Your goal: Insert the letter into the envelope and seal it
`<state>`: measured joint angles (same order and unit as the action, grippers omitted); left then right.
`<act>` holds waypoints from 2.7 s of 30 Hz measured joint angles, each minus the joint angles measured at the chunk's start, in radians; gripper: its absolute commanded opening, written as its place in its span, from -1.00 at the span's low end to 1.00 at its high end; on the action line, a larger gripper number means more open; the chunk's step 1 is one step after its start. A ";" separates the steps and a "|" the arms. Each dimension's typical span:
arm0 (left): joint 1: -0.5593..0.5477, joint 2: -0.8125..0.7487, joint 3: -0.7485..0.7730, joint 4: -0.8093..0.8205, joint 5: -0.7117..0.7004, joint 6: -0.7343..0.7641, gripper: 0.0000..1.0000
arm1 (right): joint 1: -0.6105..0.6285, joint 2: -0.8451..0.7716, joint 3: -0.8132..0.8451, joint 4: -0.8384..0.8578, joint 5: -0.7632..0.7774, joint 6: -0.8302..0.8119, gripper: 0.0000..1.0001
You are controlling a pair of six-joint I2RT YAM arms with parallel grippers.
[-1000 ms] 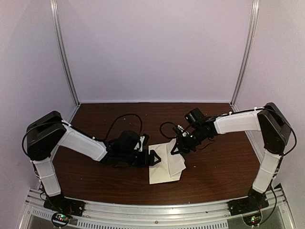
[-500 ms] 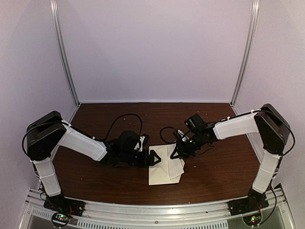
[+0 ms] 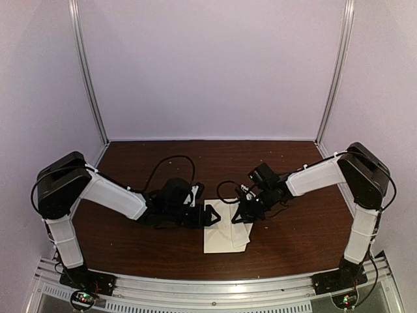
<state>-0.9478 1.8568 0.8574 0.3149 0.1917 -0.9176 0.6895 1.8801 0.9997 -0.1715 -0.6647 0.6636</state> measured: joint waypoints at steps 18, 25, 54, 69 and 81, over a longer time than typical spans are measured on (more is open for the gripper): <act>0.000 -0.019 -0.001 -0.037 -0.024 0.015 0.62 | 0.007 -0.081 0.057 -0.170 0.111 -0.042 0.13; 0.000 -0.064 -0.016 -0.071 -0.034 0.018 0.56 | 0.007 -0.180 0.051 -0.241 0.181 -0.054 -0.27; -0.013 -0.065 -0.074 -0.049 0.029 -0.008 0.11 | 0.036 -0.227 -0.182 -0.041 0.127 0.067 -0.61; -0.023 -0.055 -0.074 -0.042 0.030 -0.021 -0.13 | 0.046 -0.187 -0.193 -0.008 0.122 0.067 -0.94; -0.024 -0.049 -0.074 -0.032 0.029 -0.026 -0.16 | 0.080 -0.145 -0.172 0.043 0.099 0.079 -1.00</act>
<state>-0.9722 1.8080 0.7830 0.2832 0.2211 -0.9436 0.7700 1.7355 0.8280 -0.1287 -0.5659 0.7425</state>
